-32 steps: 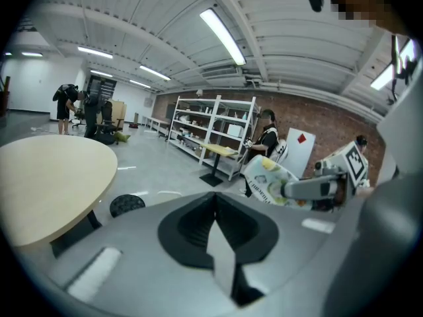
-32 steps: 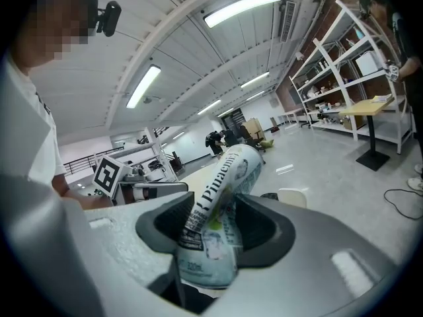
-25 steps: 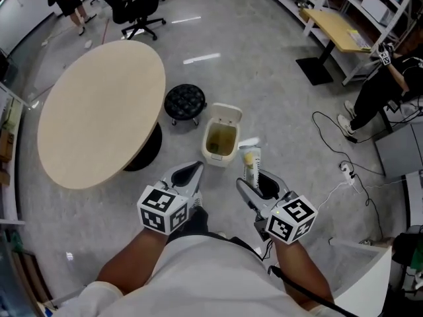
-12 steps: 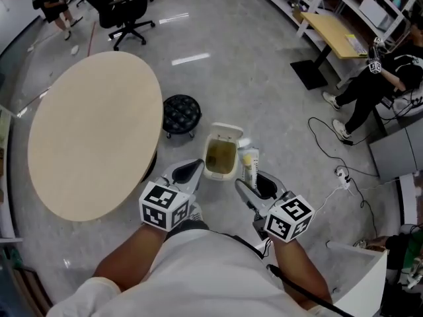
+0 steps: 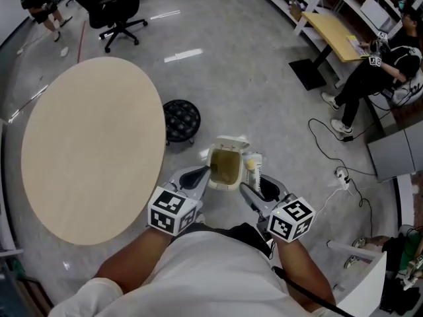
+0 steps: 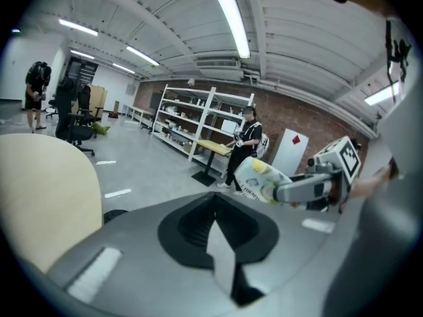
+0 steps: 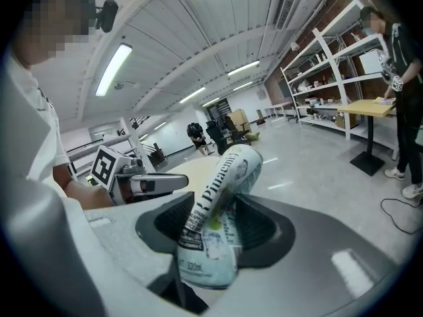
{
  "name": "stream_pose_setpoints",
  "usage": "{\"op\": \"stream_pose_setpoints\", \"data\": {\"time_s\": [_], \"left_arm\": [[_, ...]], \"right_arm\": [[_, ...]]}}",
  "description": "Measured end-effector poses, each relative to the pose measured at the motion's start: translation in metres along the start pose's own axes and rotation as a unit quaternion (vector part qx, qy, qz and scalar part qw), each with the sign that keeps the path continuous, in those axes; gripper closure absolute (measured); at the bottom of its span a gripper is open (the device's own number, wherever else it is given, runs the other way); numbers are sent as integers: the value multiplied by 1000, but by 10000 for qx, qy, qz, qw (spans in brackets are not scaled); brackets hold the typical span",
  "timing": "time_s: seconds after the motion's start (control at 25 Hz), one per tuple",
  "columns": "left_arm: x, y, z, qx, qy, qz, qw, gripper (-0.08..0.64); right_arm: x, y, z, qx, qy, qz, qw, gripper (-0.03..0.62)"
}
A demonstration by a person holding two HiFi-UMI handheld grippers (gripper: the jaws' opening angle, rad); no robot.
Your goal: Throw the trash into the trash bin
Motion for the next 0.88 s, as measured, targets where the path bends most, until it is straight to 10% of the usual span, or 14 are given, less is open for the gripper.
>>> {"op": "stream_pose_setpoints", "data": {"time_s": [0.88], "left_arm": [[-105,40,-75,936,1138,745,9863,554]], "right_arm": [[-110,-86,-127,648,1451,-730,9846,397]]}}
Point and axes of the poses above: the fingertips, and each gripper's own axes: z backward along the fingers, y to its left, x out of its top, the point moved 3 cm from there along z, backward along the fingers, and after that the axes turned 9 degrees about y, right-handed, at the moved point
